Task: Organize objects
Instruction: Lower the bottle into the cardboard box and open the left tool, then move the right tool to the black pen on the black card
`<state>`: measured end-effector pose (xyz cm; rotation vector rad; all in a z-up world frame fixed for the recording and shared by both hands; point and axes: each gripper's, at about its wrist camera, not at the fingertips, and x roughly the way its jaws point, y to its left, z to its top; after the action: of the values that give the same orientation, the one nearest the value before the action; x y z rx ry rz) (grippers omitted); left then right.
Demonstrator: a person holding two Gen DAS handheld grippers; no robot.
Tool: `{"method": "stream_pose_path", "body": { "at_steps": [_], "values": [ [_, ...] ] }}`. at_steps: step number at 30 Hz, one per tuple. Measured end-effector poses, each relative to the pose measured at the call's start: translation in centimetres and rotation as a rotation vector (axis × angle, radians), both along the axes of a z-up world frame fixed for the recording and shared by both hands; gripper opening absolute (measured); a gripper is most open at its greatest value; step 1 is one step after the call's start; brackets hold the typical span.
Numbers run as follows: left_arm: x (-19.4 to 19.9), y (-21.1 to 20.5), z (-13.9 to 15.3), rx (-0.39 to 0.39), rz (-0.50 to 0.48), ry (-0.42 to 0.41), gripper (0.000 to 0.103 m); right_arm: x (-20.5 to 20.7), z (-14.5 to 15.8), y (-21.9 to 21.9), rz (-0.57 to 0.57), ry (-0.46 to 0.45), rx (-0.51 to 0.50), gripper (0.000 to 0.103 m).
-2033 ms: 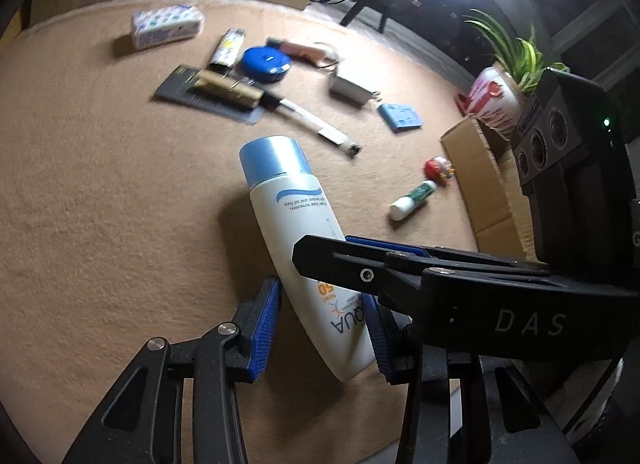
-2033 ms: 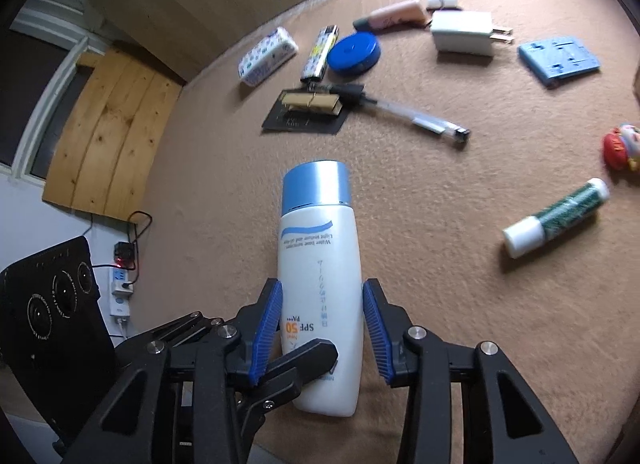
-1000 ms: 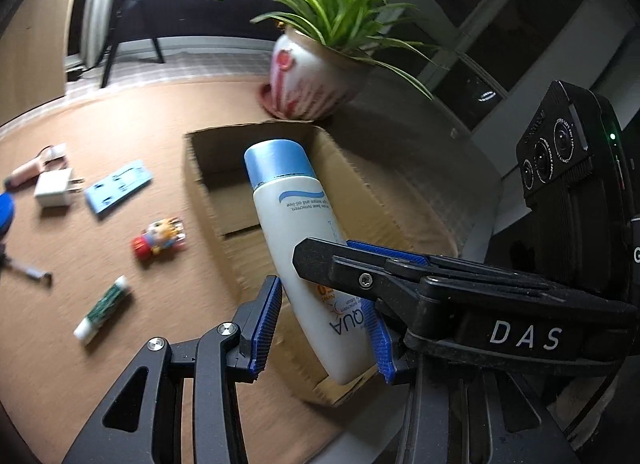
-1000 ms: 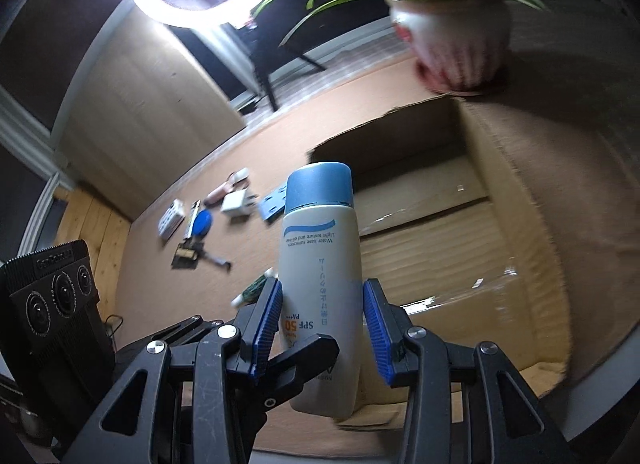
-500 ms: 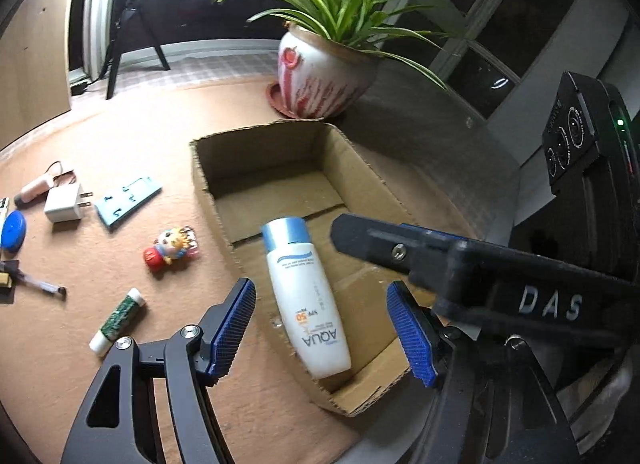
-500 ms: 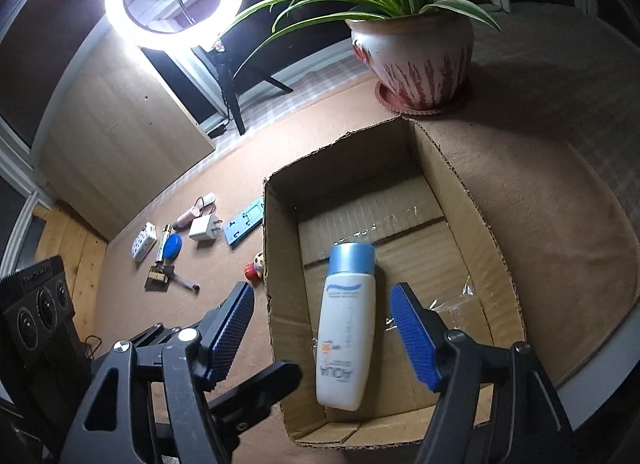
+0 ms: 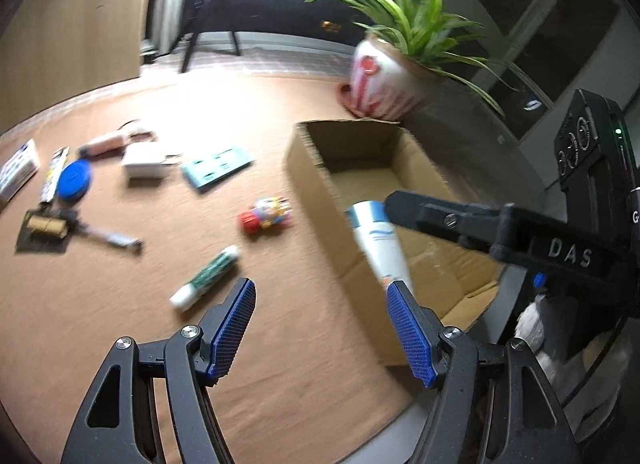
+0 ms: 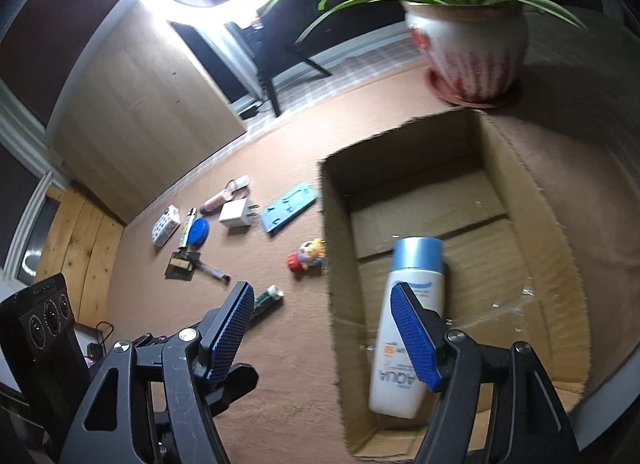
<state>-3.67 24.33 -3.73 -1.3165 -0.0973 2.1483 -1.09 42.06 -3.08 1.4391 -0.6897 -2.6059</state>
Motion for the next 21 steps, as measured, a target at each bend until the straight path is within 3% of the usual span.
{"method": "stream_pose_path", "body": {
  "at_steps": [11, 21],
  "values": [
    [-0.3, -10.2, -1.3, -0.032, 0.175, -0.037, 0.072, -2.7, -0.3, -5.9, 0.14, -0.005, -0.007, 0.067],
    [-0.1, -18.5, -2.6, -0.05, 0.334, -0.073, 0.072, -7.7, -1.6, -12.2, 0.265, -0.038, -0.057, 0.066]
  ]
}}
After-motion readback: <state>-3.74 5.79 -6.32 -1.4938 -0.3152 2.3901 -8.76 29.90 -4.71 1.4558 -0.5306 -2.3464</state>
